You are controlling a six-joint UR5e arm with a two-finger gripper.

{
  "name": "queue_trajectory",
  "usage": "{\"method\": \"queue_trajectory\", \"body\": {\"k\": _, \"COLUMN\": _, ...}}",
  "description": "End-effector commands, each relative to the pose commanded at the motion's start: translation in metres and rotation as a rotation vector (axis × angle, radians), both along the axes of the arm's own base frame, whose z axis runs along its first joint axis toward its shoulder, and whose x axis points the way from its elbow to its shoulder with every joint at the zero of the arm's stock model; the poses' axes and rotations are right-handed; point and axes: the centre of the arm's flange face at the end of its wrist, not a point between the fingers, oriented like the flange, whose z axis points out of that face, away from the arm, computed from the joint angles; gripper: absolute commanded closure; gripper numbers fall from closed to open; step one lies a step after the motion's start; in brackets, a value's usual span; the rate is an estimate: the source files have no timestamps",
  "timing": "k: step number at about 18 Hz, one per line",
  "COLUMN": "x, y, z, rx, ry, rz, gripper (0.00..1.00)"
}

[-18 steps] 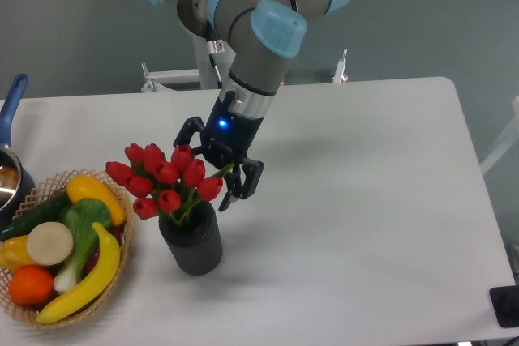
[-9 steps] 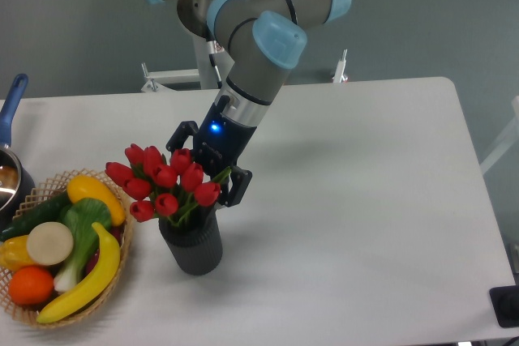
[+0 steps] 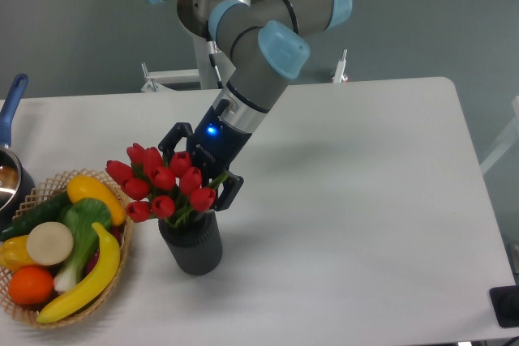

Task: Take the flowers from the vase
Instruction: 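Close the gripper on the tulip stems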

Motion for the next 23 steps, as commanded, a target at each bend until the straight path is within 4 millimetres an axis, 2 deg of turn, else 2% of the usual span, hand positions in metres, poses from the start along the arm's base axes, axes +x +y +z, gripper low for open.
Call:
{"method": "queue_trajectory", "body": {"k": 4, "x": -0.002, "y": 0.001, "z": -0.002, "rx": 0.0, "ry": -0.006, "rz": 0.0, "gripper": 0.01}}
{"method": "queue_trajectory", "body": {"k": 8, "x": -0.004, "y": 0.0, "z": -0.002, "rx": 0.017, "ry": -0.022, "rz": 0.0, "gripper": 0.31}}
{"method": "queue_trajectory", "body": {"k": 13, "x": -0.009, "y": 0.002, "z": 0.007, "rx": 0.033, "ry": -0.019, "rz": 0.005, "gripper": 0.62}}
{"method": "queue_trajectory", "body": {"k": 23, "x": -0.023, "y": -0.007, "z": 0.014, "rx": 0.071, "ry": -0.05, "rz": 0.029, "gripper": 0.63}}
